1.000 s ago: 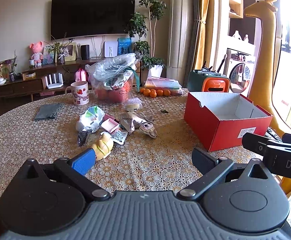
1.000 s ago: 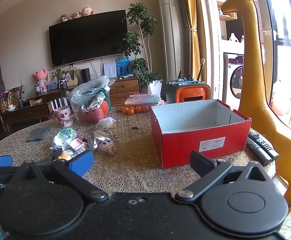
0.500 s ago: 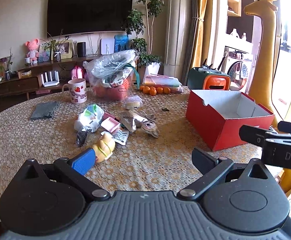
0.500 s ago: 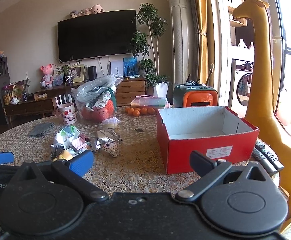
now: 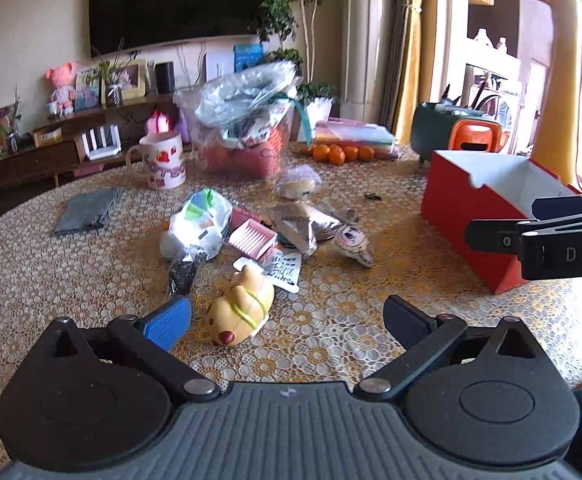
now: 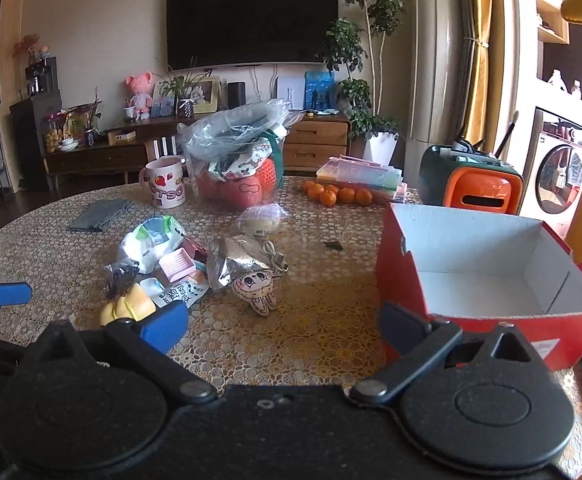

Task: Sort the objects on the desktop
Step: 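Reach the left tool to the yellow toy while the right tool reaches the cartoon plush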

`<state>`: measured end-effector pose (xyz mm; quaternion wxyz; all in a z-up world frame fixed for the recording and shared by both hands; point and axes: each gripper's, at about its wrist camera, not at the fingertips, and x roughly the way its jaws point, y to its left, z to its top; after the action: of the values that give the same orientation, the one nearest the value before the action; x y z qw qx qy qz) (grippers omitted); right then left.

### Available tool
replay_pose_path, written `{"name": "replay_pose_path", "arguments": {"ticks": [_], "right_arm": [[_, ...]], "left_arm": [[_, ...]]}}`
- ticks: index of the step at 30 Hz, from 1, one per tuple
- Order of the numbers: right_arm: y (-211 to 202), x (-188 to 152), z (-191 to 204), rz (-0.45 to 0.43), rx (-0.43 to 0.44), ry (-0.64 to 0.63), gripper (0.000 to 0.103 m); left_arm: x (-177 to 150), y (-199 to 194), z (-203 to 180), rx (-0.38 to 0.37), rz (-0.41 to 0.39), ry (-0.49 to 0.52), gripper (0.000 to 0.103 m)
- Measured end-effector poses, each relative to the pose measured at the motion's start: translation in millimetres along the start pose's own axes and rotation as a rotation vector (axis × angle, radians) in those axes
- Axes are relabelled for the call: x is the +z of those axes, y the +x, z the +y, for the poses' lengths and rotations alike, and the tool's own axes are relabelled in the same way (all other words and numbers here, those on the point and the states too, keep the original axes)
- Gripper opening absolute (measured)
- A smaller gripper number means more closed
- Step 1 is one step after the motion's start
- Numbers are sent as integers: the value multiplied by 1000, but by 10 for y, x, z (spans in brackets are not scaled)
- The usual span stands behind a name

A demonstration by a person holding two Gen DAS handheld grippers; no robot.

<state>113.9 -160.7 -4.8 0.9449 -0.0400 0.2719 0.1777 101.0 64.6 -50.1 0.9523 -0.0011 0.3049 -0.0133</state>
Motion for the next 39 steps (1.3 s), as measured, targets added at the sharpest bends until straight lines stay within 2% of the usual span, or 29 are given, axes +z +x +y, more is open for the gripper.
{"name": "replay_pose_path", "arguments": {"ticks": [10,17,21,29,34,36,39], "right_arm": [[791,32,41,91,68,-70,97],[1287,21,72,142,66,-96,95],[1494,44,82,157,73,-101,89],[1783,44,132,183,72,-107,86],[1918,54,162,193,64,-120,82],[1947,59,164,192,64,-114,82],[1984,64,172,196,70,-114,74]], "left_arm": [[18,522,154,10,48,38,103],[-7,810,212,25,89,67,103],[-19,930,279,14,113,53,102],[-13,1081,329,0,124,38,102],[-10,1132,351,0,122,29,97],[-10,1146,360,4,125,23,91],[-19,1154,373,9,130,10,87]]}}
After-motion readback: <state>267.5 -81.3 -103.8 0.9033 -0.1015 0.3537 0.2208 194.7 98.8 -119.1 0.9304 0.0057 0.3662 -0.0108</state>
